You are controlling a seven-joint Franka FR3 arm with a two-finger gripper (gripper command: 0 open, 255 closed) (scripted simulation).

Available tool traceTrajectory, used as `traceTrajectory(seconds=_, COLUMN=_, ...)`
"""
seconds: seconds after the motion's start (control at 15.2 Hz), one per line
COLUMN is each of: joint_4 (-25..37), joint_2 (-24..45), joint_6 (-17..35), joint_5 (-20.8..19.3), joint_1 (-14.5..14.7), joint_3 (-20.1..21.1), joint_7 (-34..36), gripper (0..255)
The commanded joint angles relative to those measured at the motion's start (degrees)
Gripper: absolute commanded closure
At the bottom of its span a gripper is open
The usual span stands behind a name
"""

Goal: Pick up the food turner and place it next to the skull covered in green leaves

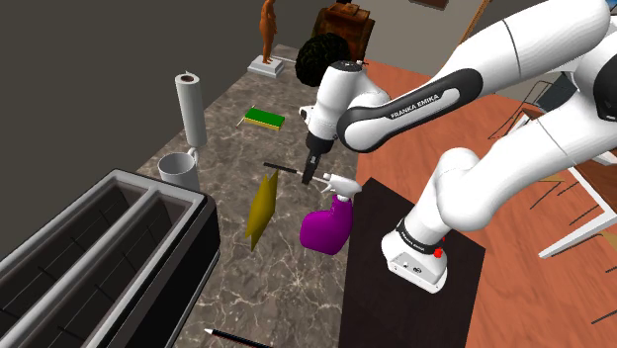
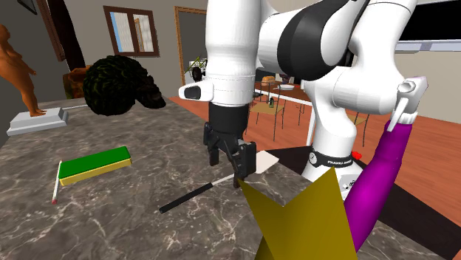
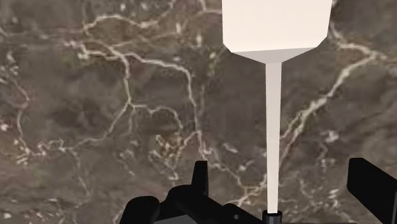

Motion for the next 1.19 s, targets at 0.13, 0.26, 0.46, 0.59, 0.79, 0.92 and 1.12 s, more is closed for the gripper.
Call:
traceTrajectory(seconds=0.13, joint_4=-0.03, joint_2=0.02, joint_6=0.05, joint_5=0.01, joint_1=0.01, joint_3=0.01, joint_7=0.01, gripper=0)
traceTrajectory(seconds=0.26, joint_4=-0.03, joint_2=0.02, joint_6=0.05, joint_5=0.01, joint_1=0.01, joint_3=0.01, joint_7=0.01, gripper=255)
traceTrajectory(seconds=0.46, joint_4=-0.03, joint_2=0.02, joint_6=0.05, joint_5=0.01, joint_1=0.01, joint_3=0.01, joint_7=0.01, gripper=255)
traceTrajectory(seconds=0.59, joint_4=-0.03, joint_2=0.02, joint_6=0.05, joint_5=0.01, joint_1=0.01, joint_3=0.01, joint_7=0.01, gripper=255)
traceTrajectory(seconds=0.79, joint_4=-0.04, joint_2=0.02, joint_6=0.07, joint_5=0.01, joint_1=0.01, joint_3=0.01, joint_7=0.01, gripper=255)
traceTrajectory(seconds=0.92, joint_4=0.67, joint_2=-1.32, joint_6=-1.98, joint_5=-0.02, joint_1=0.00, joint_3=-0.01, joint_7=0.04, gripper=255)
traceTrajectory(seconds=1.12, joint_4=1.84, joint_2=-3.15, joint_6=-4.98, joint_5=-0.06, joint_1=-0.01, joint_3=-0.04, joint_7=0.07, gripper=255)
